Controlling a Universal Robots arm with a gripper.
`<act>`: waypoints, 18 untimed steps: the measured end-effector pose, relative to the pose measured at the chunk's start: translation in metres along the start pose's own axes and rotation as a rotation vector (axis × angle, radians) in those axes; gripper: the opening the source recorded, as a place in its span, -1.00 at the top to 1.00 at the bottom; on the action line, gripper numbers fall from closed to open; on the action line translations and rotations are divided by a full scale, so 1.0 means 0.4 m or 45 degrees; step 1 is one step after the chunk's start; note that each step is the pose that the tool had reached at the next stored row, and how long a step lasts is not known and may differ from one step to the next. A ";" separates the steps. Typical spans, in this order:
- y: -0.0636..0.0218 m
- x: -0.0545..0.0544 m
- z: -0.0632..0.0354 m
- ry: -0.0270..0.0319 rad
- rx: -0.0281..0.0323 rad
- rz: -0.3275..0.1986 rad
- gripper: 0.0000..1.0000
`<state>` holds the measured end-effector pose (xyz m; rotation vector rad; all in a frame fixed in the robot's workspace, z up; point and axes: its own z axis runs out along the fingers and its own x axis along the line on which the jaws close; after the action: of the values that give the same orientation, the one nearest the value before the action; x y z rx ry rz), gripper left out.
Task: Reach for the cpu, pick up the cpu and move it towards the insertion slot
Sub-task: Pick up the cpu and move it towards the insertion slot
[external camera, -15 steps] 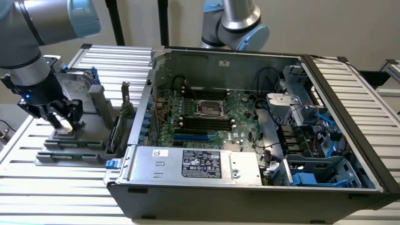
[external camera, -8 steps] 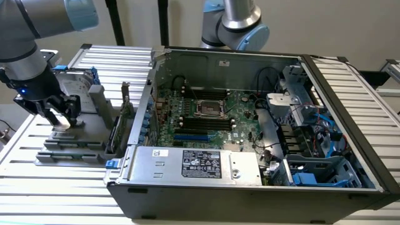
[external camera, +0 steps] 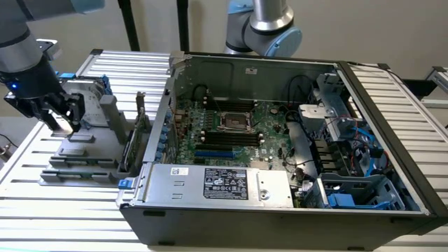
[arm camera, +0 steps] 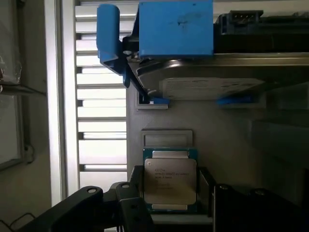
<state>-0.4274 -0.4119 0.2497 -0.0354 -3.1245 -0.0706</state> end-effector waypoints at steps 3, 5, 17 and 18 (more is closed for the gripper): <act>0.000 -0.004 -0.035 0.0001 -0.0008 0.000 -0.09; 0.001 -0.007 -0.057 -0.0001 -0.0015 0.000 -0.09; 0.004 -0.085 -0.194 0.0001 -0.0087 0.000 -0.09; 0.005 -0.096 -0.205 0.0003 -0.0105 0.000 -0.09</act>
<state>-0.3876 -0.4146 0.3311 -0.0351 -3.1241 -0.0835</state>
